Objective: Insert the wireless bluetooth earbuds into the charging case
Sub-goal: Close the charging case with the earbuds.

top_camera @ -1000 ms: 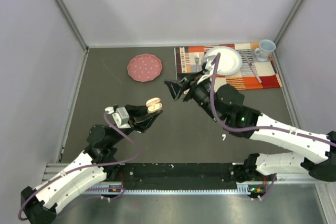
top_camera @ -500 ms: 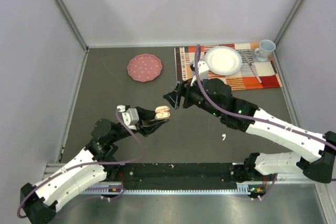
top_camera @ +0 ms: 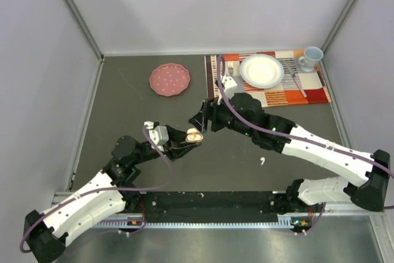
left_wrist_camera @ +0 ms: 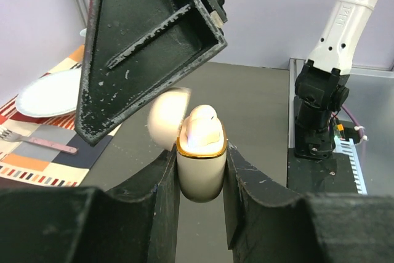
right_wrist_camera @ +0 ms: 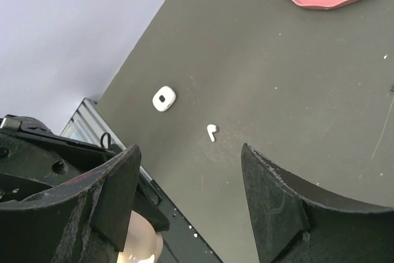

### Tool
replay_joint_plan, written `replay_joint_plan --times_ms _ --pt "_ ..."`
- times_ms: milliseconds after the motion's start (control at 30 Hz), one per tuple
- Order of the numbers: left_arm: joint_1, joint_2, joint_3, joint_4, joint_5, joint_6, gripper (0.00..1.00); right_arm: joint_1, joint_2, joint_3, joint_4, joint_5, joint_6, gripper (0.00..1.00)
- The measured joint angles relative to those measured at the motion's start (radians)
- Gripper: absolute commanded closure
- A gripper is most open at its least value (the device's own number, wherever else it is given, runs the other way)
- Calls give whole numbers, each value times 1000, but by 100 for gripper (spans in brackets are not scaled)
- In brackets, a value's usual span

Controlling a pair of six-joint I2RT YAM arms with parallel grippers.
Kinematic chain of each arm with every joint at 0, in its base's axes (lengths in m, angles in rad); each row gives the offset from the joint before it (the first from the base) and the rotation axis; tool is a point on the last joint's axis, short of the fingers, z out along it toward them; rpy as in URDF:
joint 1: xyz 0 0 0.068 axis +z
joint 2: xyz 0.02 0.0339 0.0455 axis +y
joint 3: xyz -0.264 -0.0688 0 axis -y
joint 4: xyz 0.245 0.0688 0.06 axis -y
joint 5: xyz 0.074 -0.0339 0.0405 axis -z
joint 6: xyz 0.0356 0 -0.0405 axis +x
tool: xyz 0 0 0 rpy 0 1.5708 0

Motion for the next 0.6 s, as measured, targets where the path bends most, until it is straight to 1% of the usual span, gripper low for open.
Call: replay_joint_plan --times_ms 133,300,367,500,600 --pt "0 5 3 1 -13 -11 100 0 -1 -10 -1 -14 8 34" --pt "-4 26 8 -5 -22 -47 100 -3 -18 -61 10 -16 26 34" --pt "-6 35 8 -11 -28 -60 100 -4 -34 -82 15 -4 39 32" --pt "-6 56 15 -39 -80 -107 100 -4 -92 -148 15 104 74 30" --pt "-5 95 56 -91 -144 -162 100 -4 -163 -219 -5 242 96 29"
